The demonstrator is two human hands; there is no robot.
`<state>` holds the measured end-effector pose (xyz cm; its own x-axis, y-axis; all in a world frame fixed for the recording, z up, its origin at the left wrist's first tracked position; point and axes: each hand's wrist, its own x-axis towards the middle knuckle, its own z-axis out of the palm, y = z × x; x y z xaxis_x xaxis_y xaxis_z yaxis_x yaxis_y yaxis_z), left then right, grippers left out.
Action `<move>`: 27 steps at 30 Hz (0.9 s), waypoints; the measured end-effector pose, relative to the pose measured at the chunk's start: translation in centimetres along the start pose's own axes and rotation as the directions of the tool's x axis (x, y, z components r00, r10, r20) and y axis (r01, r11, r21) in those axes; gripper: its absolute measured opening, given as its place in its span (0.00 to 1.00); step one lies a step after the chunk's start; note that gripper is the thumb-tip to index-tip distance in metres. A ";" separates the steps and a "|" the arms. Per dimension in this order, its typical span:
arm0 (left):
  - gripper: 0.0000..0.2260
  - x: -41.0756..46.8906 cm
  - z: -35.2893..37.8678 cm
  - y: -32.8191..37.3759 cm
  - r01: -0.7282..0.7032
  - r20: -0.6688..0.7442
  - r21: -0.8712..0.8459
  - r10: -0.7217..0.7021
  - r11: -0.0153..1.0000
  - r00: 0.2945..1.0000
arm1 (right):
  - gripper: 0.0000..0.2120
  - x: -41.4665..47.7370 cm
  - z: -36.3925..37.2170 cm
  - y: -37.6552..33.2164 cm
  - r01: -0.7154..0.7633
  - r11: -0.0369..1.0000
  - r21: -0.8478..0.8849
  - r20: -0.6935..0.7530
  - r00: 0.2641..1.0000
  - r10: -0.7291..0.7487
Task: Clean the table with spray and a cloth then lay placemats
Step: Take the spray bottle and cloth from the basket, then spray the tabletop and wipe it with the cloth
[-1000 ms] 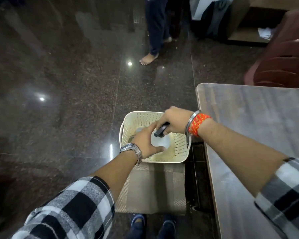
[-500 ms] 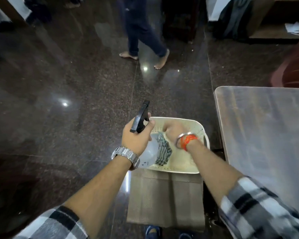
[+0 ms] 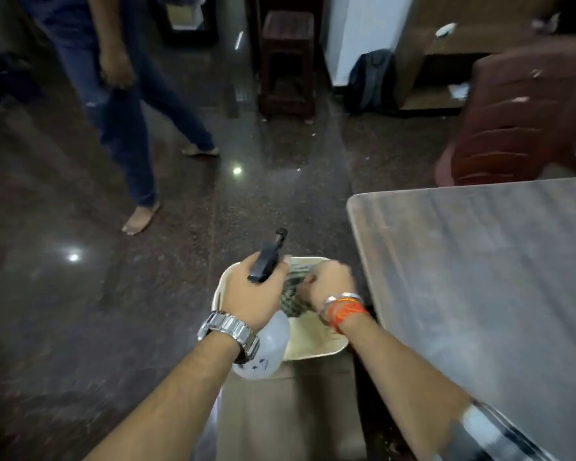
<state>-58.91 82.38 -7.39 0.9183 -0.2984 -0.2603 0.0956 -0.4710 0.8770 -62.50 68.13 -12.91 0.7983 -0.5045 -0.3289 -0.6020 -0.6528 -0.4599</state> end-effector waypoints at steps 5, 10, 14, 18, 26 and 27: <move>0.16 -1.3 6.6 5.9 -0.042 0.246 0.041 0.030 0.998 0.969 | 0.11 -5.7 -13.2 8.8 -0.241 0.949 0.202 -0.267 0.919 0.291; 0.18 -3.1 13.3 9.1 -0.051 0.264 0.122 0.017 0.991 0.964 | 0.10 -8.9 -18.0 17.7 -0.475 0.859 0.192 -0.281 0.812 0.512; 0.24 -4.2 17.0 10.4 0.027 0.137 0.195 -0.054 0.980 0.989 | 0.09 -10.2 -19.8 21.7 -0.490 0.857 0.159 -0.271 0.813 0.515; 0.23 -5.6 20.7 11.6 0.077 0.100 0.238 -0.103 0.968 0.990 | 0.09 -10.0 -21.5 25.7 -0.408 0.894 0.184 -0.241 0.863 0.444; 0.15 -11.1 25.7 15.9 0.155 -0.001 0.266 -0.160 0.952 0.987 | 0.09 -11.6 -26.4 31.9 -0.324 0.919 0.224 -0.139 0.923 0.359; 0.13 -11.7 26.1 16.3 0.156 -0.006 0.269 -0.160 0.950 0.987 | 0.12 -11.9 -26.9 32.2 -0.318 0.921 0.224 -0.133 0.927 0.352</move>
<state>-78.11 56.55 -0.59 0.8934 -0.2139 -0.3951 0.1309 -0.7173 0.6843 -91.85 37.86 -1.62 0.5258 -0.7720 -0.3572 -0.8045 -0.3149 -0.5037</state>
